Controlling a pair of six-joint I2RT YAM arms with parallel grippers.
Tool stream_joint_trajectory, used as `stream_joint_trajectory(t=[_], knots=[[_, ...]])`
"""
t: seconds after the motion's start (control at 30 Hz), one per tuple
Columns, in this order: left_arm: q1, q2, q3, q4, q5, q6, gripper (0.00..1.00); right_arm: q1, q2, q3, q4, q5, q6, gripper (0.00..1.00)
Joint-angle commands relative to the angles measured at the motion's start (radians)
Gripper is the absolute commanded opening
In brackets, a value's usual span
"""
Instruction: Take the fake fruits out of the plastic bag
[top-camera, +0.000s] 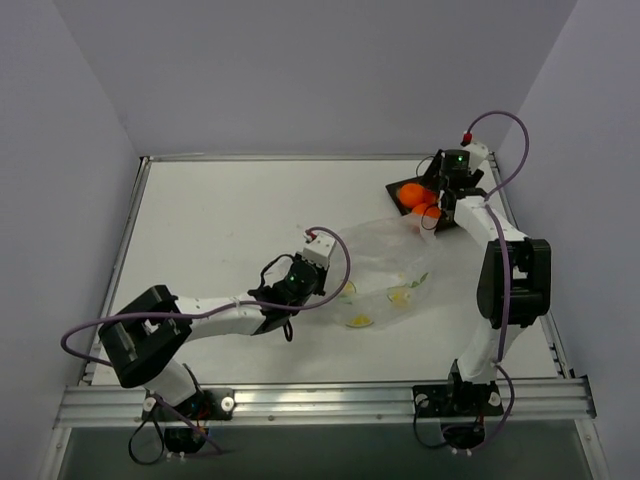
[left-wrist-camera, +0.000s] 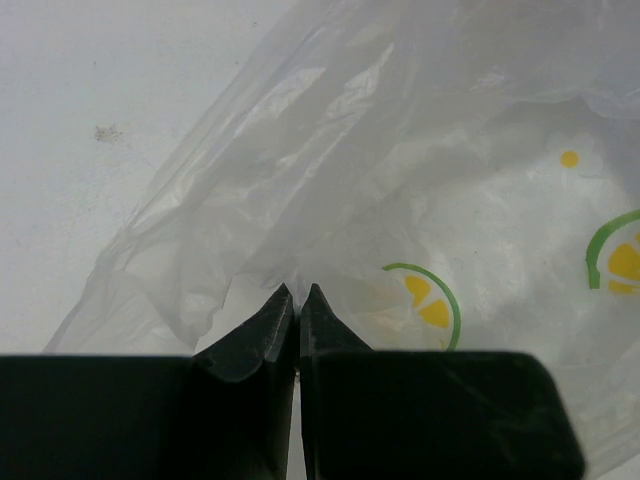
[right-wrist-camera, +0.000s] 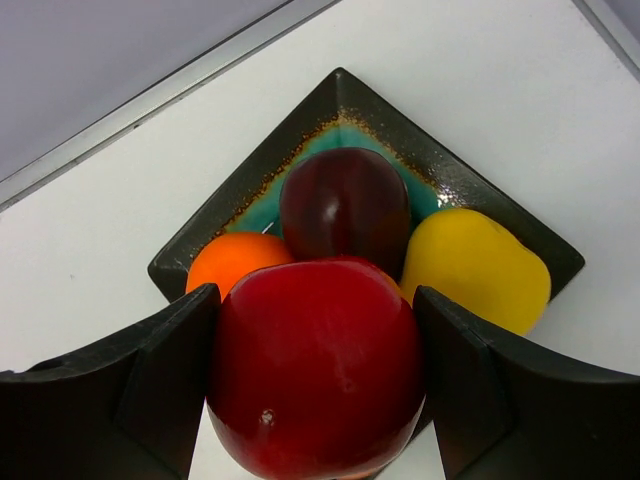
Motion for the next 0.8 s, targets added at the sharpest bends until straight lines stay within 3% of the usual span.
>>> stream_joint_trajectory(t=[0.0,0.17,0.37,0.53,0.77], knots=[[0.006,0.011,0.034,0.026,0.027,-0.018,0.02,0.004,0.046,0.076,0.047,-0.017,-0.009,0.52],[0.006,0.016,0.035,0.028,0.041,-0.022,0.02,0.005,0.080,0.090,0.044,-0.025,-0.009,0.59],[0.002,0.022,0.038,0.031,0.056,-0.027,0.02,0.004,0.098,0.107,0.036,-0.017,-0.013,0.77],[-0.004,0.019,0.038,0.032,0.061,-0.028,0.02,0.005,0.040,0.095,0.035,-0.019,-0.012,0.98],[-0.030,0.025,0.047,0.037,0.058,-0.030,0.02,0.004,-0.086,0.085,0.019,-0.017,0.000,1.00]])
